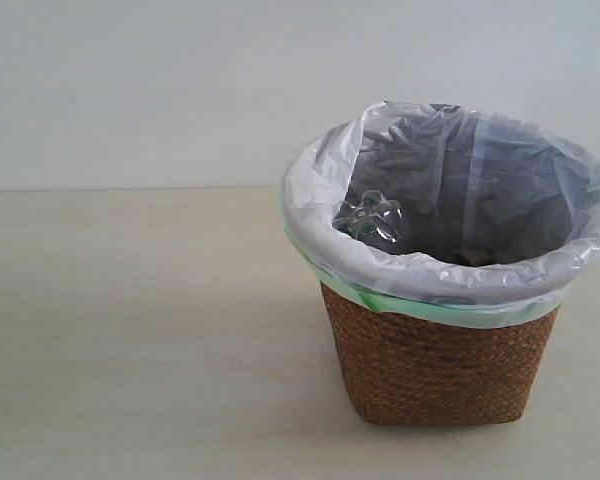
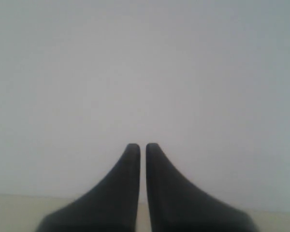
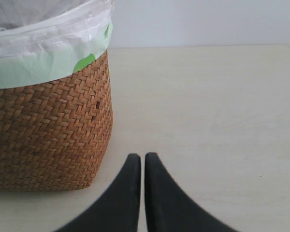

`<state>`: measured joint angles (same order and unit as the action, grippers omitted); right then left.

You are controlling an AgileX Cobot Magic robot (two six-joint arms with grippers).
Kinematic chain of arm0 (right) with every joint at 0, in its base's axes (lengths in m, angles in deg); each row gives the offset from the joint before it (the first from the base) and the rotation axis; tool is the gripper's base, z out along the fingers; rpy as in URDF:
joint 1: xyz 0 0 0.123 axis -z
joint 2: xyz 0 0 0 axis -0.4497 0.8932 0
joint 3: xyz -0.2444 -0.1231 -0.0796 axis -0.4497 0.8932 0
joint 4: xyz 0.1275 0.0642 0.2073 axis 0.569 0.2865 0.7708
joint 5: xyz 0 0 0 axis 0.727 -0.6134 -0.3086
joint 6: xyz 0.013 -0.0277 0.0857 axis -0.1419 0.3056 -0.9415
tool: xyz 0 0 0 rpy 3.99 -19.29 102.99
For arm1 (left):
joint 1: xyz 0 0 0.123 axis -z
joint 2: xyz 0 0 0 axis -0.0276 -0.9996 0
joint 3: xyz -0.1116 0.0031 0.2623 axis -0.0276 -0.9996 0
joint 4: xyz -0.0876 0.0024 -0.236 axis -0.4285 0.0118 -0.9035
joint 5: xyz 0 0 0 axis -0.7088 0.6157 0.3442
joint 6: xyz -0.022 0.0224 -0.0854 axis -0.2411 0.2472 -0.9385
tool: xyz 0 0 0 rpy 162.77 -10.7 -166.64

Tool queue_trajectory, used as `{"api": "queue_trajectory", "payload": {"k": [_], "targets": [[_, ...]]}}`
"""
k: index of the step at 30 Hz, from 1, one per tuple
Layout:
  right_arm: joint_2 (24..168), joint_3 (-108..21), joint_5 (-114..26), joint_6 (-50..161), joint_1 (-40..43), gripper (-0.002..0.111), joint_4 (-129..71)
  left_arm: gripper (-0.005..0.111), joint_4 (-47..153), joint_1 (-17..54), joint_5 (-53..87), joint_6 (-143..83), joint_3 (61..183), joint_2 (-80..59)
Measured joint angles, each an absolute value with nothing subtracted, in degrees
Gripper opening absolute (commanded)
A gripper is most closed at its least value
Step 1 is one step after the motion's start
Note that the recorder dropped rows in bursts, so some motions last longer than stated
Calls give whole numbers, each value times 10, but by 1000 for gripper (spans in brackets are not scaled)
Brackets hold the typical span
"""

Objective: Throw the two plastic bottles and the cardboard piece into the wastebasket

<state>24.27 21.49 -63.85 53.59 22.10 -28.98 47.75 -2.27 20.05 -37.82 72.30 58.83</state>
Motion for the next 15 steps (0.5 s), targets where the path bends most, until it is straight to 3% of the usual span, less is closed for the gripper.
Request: {"api": "queue_trajectory", "payload": {"k": [15], "targets": [[243, 215, -638, 536, 221, 0, -290, 4, 479, -60, 179, -378, 615, 591]]}}
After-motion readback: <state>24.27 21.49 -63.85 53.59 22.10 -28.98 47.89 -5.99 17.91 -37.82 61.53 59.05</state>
